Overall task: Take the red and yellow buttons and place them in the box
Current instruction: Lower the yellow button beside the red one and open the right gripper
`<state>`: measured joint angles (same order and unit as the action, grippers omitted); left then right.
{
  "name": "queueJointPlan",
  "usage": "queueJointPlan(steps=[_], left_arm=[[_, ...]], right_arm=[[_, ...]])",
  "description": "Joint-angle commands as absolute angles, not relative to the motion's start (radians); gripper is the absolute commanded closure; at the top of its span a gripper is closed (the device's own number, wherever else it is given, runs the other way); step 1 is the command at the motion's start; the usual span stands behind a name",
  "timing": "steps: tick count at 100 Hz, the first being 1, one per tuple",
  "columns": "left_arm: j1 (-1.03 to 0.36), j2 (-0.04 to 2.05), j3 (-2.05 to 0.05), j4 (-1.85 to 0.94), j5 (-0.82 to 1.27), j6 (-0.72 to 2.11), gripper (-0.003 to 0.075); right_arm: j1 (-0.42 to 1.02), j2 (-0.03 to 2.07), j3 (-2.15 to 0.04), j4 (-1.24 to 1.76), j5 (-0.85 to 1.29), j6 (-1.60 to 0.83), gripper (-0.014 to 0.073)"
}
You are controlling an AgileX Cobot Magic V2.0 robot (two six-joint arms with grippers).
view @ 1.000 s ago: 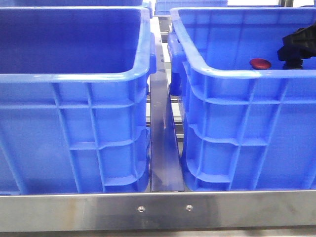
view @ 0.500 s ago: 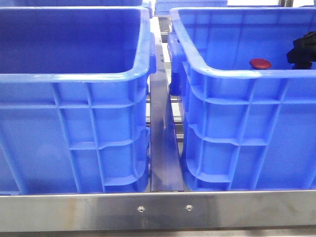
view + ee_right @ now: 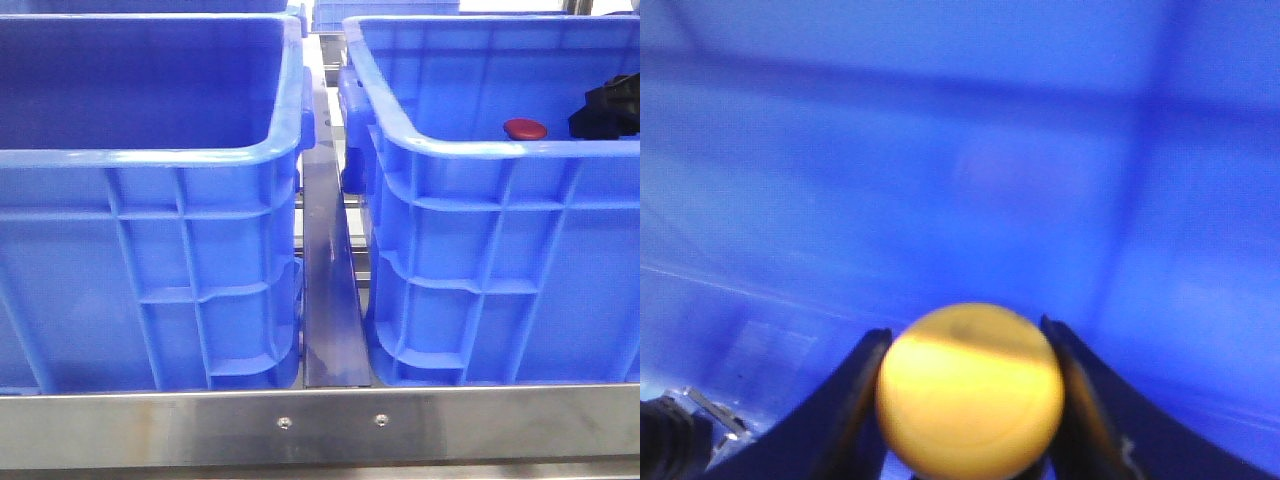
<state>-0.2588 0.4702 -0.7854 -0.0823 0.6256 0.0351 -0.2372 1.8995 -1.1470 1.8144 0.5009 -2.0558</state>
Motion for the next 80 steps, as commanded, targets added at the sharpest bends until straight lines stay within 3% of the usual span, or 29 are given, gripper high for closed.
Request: queueJointPlan(steps=[1, 8, 24, 37, 80], left_arm=[[-0.255, 0.476, -0.810, -0.094, 0.549, 0.029, 0.0739], [-0.255, 0.476, -0.810, -0.094, 0.549, 0.029, 0.0739], [-0.255, 0.476, -0.810, -0.094, 0.549, 0.029, 0.0739], [-0.255, 0.476, -0.810, -0.094, 0.549, 0.029, 0.0739], [-0.255, 0.476, -0.810, -0.094, 0.549, 0.029, 0.0739]], right_arm=[[-0.246, 1.865, -1.170, 1.919, 0.504, -2.066, 0.0516], [-0.246, 1.865, -1.170, 1.919, 0.501, -2.062, 0.0463], [-0.246, 1.864, -1.170, 1.919, 0.507, -2.047, 0.0231], [-0.246, 1.860, -1.170, 1.919, 0.508, -2.043, 0.0105], [-0.246, 1.703, -1.112, 1.919, 0.483, -2.005, 0.0082]])
